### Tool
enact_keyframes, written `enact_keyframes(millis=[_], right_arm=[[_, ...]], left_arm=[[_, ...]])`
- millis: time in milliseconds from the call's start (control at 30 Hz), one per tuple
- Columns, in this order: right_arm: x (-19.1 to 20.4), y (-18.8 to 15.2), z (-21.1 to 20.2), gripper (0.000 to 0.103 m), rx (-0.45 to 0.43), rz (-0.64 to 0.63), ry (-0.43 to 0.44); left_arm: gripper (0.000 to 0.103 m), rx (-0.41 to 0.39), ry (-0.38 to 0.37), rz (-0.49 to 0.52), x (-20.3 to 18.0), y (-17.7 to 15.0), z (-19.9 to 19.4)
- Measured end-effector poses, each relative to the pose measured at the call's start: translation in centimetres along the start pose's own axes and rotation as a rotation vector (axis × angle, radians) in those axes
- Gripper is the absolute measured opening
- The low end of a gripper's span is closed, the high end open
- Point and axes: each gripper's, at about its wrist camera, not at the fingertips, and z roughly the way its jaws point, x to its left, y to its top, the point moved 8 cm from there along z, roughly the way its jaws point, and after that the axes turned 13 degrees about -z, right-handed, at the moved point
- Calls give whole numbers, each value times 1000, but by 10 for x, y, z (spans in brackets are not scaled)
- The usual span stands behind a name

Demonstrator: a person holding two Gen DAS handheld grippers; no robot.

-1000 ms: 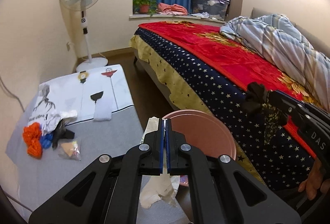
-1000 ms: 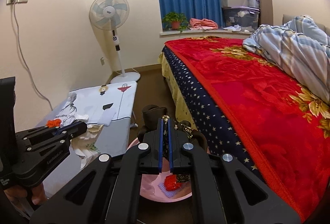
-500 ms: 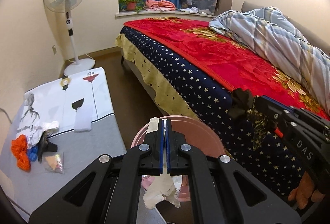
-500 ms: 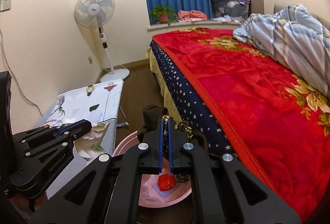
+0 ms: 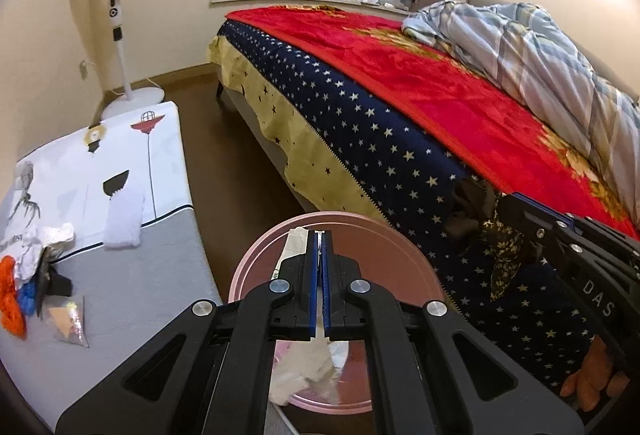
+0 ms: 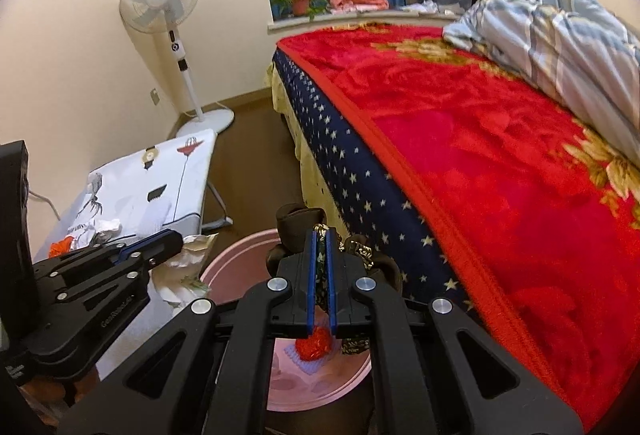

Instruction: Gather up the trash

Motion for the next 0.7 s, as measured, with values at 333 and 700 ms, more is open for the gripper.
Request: enact_keyframes(millis=[333,700], right_arm=[[12,-1,24,10,38,-61,8],[11,1,29,75,40,-60,-16]], left_arm=[[6,-8,30,-12,9,3,13],[94,-70,164,-88,38,13,7]])
